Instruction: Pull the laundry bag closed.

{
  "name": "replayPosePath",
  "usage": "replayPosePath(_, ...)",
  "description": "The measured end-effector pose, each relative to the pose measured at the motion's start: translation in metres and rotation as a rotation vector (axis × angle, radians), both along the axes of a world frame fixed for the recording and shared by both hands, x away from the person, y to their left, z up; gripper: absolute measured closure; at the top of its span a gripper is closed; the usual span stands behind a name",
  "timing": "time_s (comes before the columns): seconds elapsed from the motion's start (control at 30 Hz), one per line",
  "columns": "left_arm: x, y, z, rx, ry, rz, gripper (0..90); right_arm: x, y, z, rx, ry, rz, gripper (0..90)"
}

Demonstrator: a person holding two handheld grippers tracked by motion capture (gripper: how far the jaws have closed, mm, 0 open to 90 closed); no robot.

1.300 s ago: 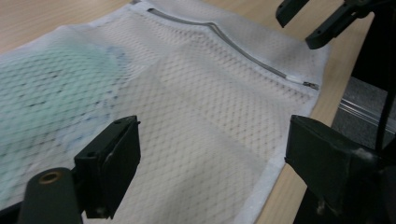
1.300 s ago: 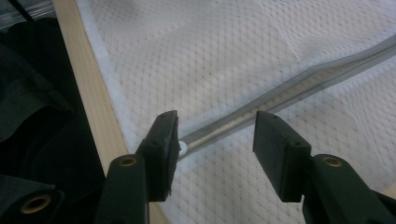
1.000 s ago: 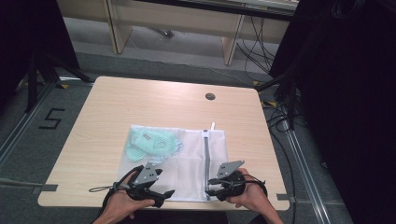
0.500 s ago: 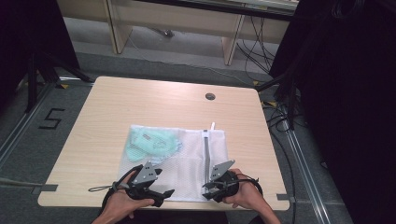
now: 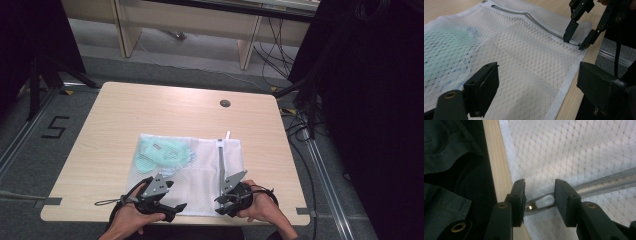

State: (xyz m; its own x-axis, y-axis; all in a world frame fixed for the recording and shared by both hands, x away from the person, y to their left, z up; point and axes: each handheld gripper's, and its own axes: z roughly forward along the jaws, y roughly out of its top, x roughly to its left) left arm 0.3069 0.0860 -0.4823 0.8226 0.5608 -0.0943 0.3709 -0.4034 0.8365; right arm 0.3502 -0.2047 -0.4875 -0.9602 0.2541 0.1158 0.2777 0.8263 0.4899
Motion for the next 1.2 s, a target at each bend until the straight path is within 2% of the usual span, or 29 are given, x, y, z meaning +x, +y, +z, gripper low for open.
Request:
replayPosePath(0.07, -0.0012, -0.0012, -0.0012, -0.004, 0.0, 0.021, 17.3, -0.0001, -0.0005, 0.0013, 0.006, 0.002, -0.004, 62.5)
replayPosePath(0.13, 0.0003, -0.0012, -0.001, 0.003, -0.018, 0.006, 17.2, 0.0001, -0.0009, 0.0017, 0.01, 0.007, 0.0, 63.6)
replayPosePath(0.17, 0.0014, 0.001, -0.0004, 0.037, -0.028, -0.01, 17.3, 0.0, -0.0016, 0.0024, 0.006, 0.003, 0.002, 64.0)
replayPosePath(0.2, 0.0012, 0.0011, -0.0004, 0.037, -0.027, -0.009, 17.3, 0.0, -0.0022, 0.0029, 0.005, 0.006, 0.007, 64.5)
replayPosePath(0.23, 0.0004, -0.0003, -0.001, 0.011, -0.023, 0.002, 17.2, 0.0006, -0.0027, 0.0038, 0.007, 0.019, 0.019, 65.1)
replayPosePath(0.27, 0.0003, -0.0006, -0.0013, 0.004, -0.025, 0.01, 17.2, 0.0003, -0.003, 0.0046, 0.007, 0.004, 0.01, 65.5)
replayPosePath(0.3, -0.0009, -0.0012, -0.0011, -0.006, 0.0, 0.026, 17.3, 0.0002, -0.0031, 0.0053, 0.009, 0.004, 0.01, 66.1)
replayPosePath(0.37, 0.0011, 0.0005, -0.0008, 0.022, -0.022, -0.002, 17.2, -0.0009, -0.0033, 0.0056, 0.011, 0.007, 0.022, 68.2)
replayPosePath(0.4, 0.0011, -0.0002, -0.002, 0.02, -0.024, -0.005, 17.2, -0.001, -0.003, 0.0051, 0.011, 0.016, 0.035, 68.9)
replayPosePath(0.47, -0.001, -0.0018, -0.0019, 0.022, 0.002, 0.012, 17.3, -0.0012, -0.0027, 0.0047, -0.006, 0.004, 0.043, 69.8)
replayPosePath(0.5, -0.0002, -0.0014, -0.0018, 0.03, -0.012, 0.0, 17.4, -0.0015, -0.0028, 0.0045, -0.007, 0.003, 0.048, 70.7)
replayPosePath(0.6, -0.0002, -0.0011, -0.0019, 0.033, -0.012, 0.002, 17.5, -0.0027, -0.0039, 0.006, -0.006, 0.004, 0.064, 74.5)
replayPosePath(0.67, -0.0003, -0.0015, -0.0021, 0.018, 0.006, 0.005, 17.5, -0.0033, -0.0041, 0.007, 0.0, 0.003, 0.075, 76.2)
replayPosePath(0.7, -0.0003, -0.0011, -0.0016, 0.027, 0.005, 0.003, 17.5, -0.0034, -0.0044, 0.0073, -0.007, -0.003, 0.079, 77.3)
replayPosePath(0.77, -0.0001, -0.0012, -0.0021, 0.036, -0.016, -0.002, 17.5, -0.0043, -0.0043, 0.0075, -0.013, -0.001, 0.08, 78.9)
replayPosePath(0.87, 0.0006, -0.001, -0.0015, 0.049, -0.024, -0.015, 17.6, -0.0043, -0.0047, 0.0071, -0.021, -0.003, 0.09, 81.1)
replayPosePath(0.9, -0.0014, -0.0028, -0.0026, 0.023, -0.001, 0.002, 17.6, -0.0042, -0.0053, 0.0072, -0.025, -0.009, 0.094, 82.0)
replayPosePath(0.93, -0.0011, -0.002, -0.0016, 0.04, -0.003, -0.011, 17.6, -0.004, -0.0061, 0.0078, -0.027, -0.002, 0.099, 82.5)
replayPosePath(0.97, -0.0003, -0.002, -0.0018, 0.045, -0.026, -0.019, 17.6, -0.0049, -0.0066, 0.0086, -0.024, -0.002, 0.091, 83.1)
replayPosePath(1.03, -0.0004, -0.0018, -0.002, 0.057, -0.024, -0.025, 17.6, -0.0048, -0.0073, 0.0093, -0.024, -0.006, 0.096, 84.4)
replayPosePath(1.07, -0.0023, -0.0041, -0.0027, 0.031, -0.002, -0.007, 17.6, -0.0049, -0.0076, 0.0096, -0.029, -0.013, 0.101, 85.1)
replayPosePath(1.1, -0.0019, -0.0038, -0.0026, 0.048, -0.022, -0.023, 17.7, -0.0056, -0.0076, 0.0096, -0.029, -0.01, 0.097, 85.5)
replayPosePath(1.2, -0.0033, -0.0055, -0.0031, 0.044, -0.004, -0.031, 17.8, -0.0064, -0.0068, 0.0093, -0.036, -0.021, 0.102, 85.9)
